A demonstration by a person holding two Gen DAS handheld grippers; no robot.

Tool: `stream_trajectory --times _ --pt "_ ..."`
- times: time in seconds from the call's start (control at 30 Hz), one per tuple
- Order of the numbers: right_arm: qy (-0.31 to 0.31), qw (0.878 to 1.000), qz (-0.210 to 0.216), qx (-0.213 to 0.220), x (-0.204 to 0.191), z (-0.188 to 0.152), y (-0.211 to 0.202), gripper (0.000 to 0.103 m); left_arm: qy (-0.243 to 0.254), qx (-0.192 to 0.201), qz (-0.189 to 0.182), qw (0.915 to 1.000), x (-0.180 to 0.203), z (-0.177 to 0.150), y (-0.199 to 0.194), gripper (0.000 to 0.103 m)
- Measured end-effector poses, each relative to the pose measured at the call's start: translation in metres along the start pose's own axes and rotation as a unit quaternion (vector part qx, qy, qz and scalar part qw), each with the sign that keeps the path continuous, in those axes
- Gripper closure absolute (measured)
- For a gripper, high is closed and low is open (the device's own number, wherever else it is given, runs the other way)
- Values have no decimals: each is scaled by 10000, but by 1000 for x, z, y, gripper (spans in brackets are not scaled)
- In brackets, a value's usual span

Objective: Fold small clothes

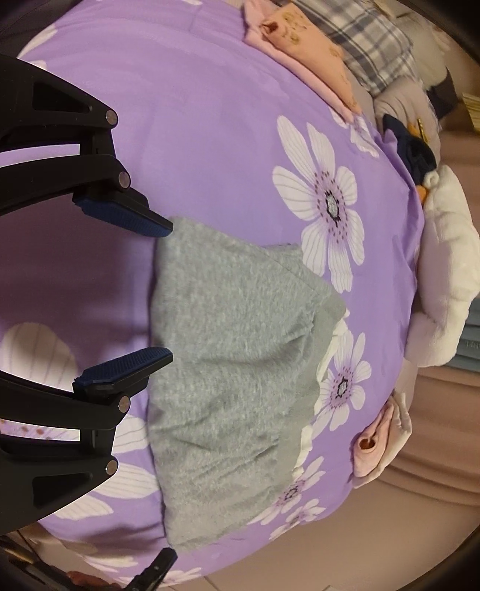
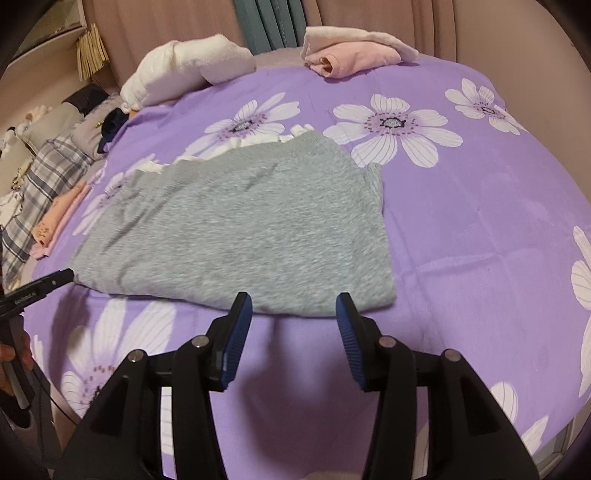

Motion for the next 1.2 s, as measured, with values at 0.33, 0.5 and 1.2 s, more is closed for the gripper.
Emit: stream_trajectory --times 0.33,0.5,1.2 --pt "-131 9994 263 206 -26 -3 -23 32 -208 -117 -57 9997 0 -18 -11 35" --pt "-167 9993 305 169 -34 -8 -24 29 -206 -175 -142 9995 5 -25 -14 35" --pt "-7 9980 629 17 -60 -15 -20 23 -484 -280 -437 9975 5 -39 -18 20"
Point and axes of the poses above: each gripper's, at about its wrist camera, not at the fingertips, and y roughly the way its jaws point, x to its right, z to its top, the point moved 6 cm from there along y, roughly the way its jaws point, and after that the axes turned 8 degrees about y, right-handed, at the moved point
